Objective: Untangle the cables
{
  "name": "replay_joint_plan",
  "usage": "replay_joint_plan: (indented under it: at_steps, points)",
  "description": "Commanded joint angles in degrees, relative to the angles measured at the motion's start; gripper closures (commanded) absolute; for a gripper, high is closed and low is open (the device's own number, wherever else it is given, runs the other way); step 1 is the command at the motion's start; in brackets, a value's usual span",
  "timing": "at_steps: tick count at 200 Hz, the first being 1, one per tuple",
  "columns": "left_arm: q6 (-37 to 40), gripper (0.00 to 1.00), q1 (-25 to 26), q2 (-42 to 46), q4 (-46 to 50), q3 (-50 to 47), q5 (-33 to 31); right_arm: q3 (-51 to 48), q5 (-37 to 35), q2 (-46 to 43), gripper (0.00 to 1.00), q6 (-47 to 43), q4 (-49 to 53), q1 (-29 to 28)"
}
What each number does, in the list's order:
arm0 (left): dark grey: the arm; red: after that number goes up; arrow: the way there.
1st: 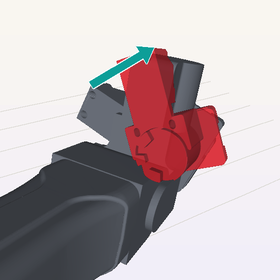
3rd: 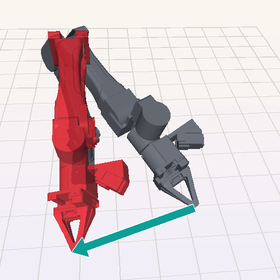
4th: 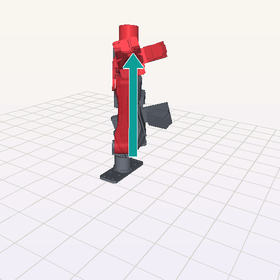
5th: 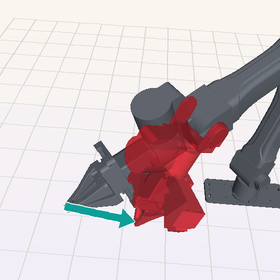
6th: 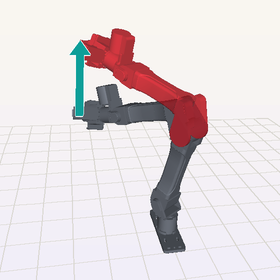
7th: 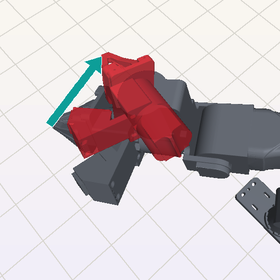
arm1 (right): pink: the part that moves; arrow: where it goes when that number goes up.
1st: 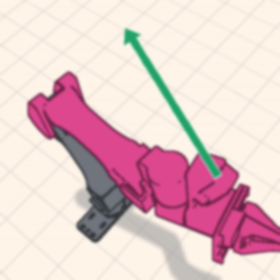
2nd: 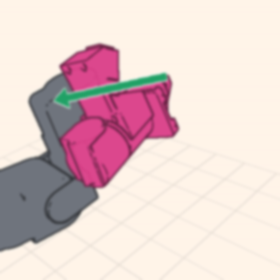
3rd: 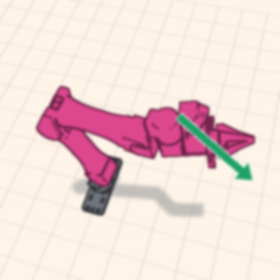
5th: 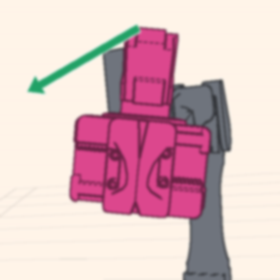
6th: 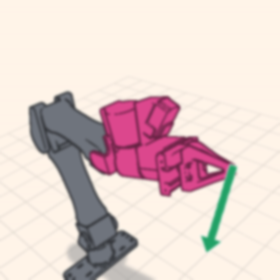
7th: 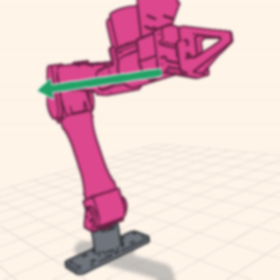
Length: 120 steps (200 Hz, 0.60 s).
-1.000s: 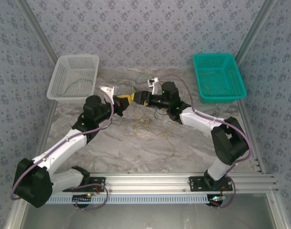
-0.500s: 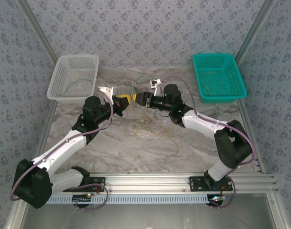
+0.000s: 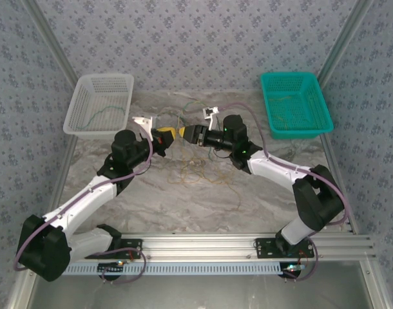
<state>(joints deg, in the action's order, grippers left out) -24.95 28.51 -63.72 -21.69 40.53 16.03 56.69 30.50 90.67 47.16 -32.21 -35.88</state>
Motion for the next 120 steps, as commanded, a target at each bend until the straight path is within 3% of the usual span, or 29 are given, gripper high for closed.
replay_joint_plan:
  at_steps: [1, 68, 120]
  points:
    - [-0.9, 1.00, 0.2, 1.2, -2.6, -0.1, 0.7, 2.9, 1.4, 2.6, 0.45, 0.2, -3.7, -0.4]
    - [-1.7, 1.00, 0.2, 1.8, -3.5, -1.1, 1.0, 6.1, 2.7, 7.0, 0.49, 1.2, -6.4, -1.4]
    - [-2.5, 1.00, 0.2, 1.7, -5.0, -1.3, 1.6, 7.9, -0.6, 9.9, 0.70, 0.1, -5.9, -1.7]
